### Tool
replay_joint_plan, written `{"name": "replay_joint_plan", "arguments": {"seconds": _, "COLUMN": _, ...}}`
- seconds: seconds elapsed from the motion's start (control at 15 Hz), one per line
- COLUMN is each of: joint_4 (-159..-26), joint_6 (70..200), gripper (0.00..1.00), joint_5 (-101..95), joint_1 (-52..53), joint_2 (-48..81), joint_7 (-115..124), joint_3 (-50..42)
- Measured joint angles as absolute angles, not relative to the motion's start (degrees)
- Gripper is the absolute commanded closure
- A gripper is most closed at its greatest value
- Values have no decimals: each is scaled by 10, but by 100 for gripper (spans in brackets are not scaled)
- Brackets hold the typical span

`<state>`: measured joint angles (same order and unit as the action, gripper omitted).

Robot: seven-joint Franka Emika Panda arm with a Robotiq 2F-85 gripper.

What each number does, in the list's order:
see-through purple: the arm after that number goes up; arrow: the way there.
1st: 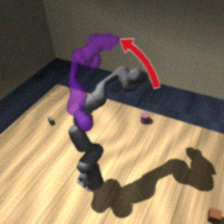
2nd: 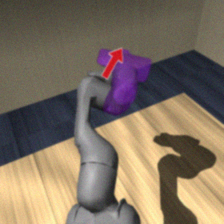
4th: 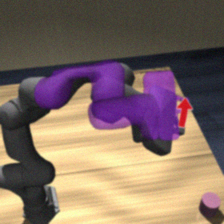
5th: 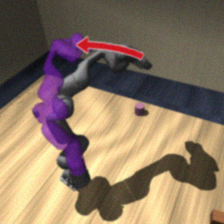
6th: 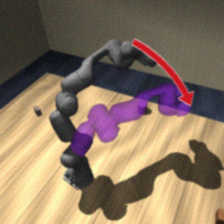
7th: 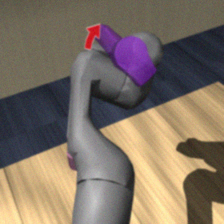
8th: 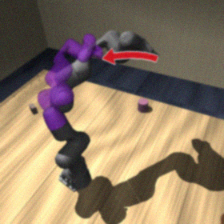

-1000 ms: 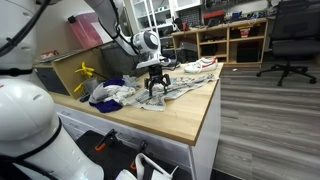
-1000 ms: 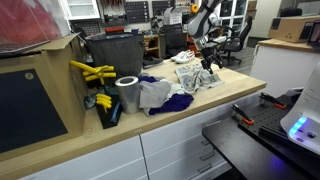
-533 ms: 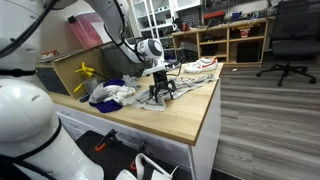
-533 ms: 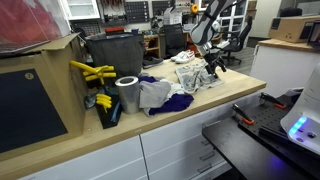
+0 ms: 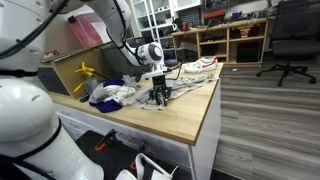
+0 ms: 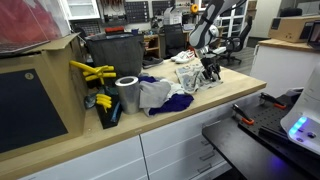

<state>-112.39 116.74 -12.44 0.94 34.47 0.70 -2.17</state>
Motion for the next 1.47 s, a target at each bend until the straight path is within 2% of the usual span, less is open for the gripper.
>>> {"name": "replay_joint_plan", "arguments": {"seconds": 0.13, "joint_4": -1119, "joint_6": 1167, "gripper": 99, "joint_5": -119, "joint_1": 11, "joint_2": 344, "joint_7": 7, "joint_3": -19}}
{"name": "replay_joint_plan", "arguments": {"seconds": 0.47, "joint_4": -1116, "joint_6": 1154, "gripper": 99, "joint_5": -117, "joint_1": 11, "joint_2": 338, "joint_7": 3, "joint_3": -15}}
{"name": "replay_joint_plan", "arguments": {"seconds": 1.4, "joint_4": -1142, "joint_6": 989, "gripper": 99, "joint_5": -243, "joint_1": -26, "joint_2": 272, "joint_7": 0, "joint_3": -82}}
{"name": "replay_joint_plan", "arguments": {"seconds": 1.47, "joint_4": -1144, "joint_6": 985, "gripper": 71, "joint_5": -247, "joint_1": -30, "joint_2": 268, "joint_7": 0, "joint_3": -85}}
